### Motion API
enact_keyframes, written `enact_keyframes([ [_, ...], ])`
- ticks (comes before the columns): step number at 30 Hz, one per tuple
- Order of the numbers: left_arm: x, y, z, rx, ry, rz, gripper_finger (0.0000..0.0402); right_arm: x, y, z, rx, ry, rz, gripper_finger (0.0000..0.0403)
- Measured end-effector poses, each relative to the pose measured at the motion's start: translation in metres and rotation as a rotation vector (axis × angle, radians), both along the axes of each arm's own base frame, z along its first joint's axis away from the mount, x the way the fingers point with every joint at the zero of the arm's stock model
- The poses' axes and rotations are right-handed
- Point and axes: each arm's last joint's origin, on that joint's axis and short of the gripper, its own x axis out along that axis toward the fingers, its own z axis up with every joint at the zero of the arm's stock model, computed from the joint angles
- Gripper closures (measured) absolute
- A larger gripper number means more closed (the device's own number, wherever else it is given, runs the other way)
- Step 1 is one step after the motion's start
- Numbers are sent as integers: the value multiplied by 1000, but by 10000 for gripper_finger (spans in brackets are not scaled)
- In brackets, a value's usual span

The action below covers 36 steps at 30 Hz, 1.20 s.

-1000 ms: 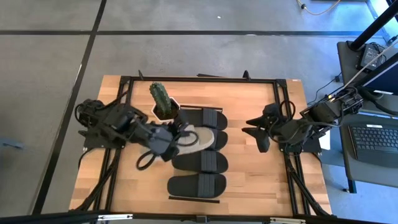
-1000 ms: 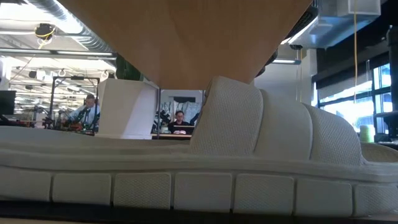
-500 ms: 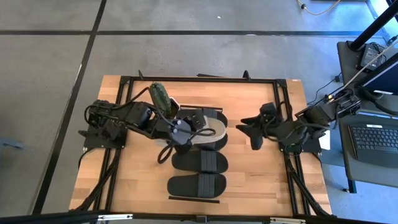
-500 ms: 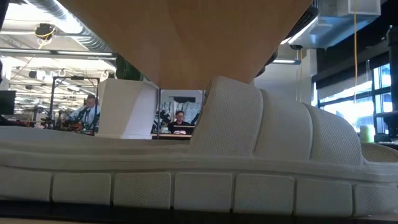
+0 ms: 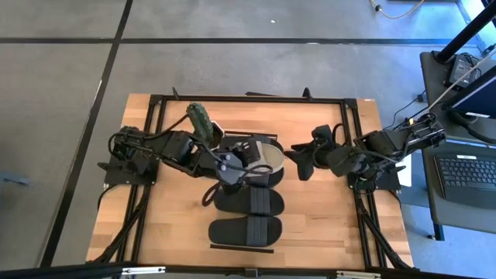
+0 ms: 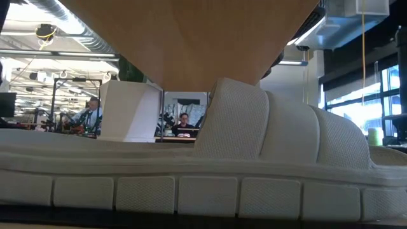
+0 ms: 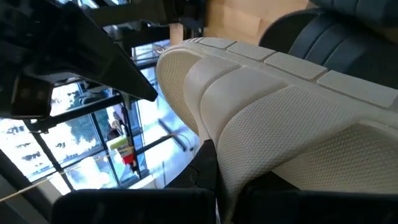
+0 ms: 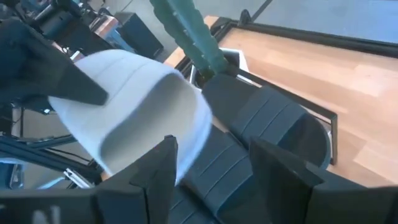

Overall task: Pick and place slides into the shelf
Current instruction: Put the gray slide under the shelf

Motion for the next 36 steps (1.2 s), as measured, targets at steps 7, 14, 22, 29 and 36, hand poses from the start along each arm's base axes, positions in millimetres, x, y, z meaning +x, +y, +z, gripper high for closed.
enact_keyframes([
  [7, 11, -5, -12, 92, 17, 53, 399, 3, -6, 0, 47, 9, 19, 202],
  [14, 13, -8, -15, 104, 19, 54, 399, 4, -8, 0, 8, 22, 31, 202],
  [22, 12, -8, -16, 61, 31, 53, 399, 3, -7, 5, -488, 160, 351, 202],
  [29, 11, -5, -18, 10, 30, 92, 399, -1, 6, 8, -836, 226, 570, 202],
  [36, 11, -6, -17, -1, 29, 88, 399, -5, 16, 7, -807, 206, 598, 202],
])
